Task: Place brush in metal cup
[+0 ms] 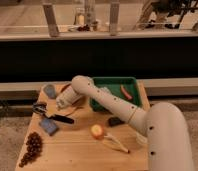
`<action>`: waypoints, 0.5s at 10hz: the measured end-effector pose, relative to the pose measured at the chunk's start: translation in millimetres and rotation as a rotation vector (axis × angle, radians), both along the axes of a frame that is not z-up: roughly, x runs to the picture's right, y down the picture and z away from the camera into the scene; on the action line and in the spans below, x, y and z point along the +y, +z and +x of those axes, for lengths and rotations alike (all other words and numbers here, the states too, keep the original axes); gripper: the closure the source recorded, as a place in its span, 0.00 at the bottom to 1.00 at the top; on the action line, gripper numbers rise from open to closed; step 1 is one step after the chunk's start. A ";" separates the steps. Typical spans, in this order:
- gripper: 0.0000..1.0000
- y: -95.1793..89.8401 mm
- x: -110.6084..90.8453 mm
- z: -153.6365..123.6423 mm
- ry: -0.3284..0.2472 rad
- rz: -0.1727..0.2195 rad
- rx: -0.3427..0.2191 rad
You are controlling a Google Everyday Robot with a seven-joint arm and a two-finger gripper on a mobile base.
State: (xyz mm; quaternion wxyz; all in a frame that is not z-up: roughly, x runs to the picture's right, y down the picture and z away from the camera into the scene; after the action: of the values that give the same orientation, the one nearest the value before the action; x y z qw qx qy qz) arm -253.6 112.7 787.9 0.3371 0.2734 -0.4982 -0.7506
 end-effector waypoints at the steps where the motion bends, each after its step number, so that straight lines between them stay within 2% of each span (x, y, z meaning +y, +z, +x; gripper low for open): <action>1: 1.00 1.7 1.0 -0.5 -0.002 -0.001 -0.001; 5: 1.00 7.8 4.3 -0.5 0.000 0.002 -0.008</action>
State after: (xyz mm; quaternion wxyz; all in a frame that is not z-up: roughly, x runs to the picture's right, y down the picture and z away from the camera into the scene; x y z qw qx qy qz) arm -254.1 117.0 795.7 0.3346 0.2768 -0.4991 -0.7499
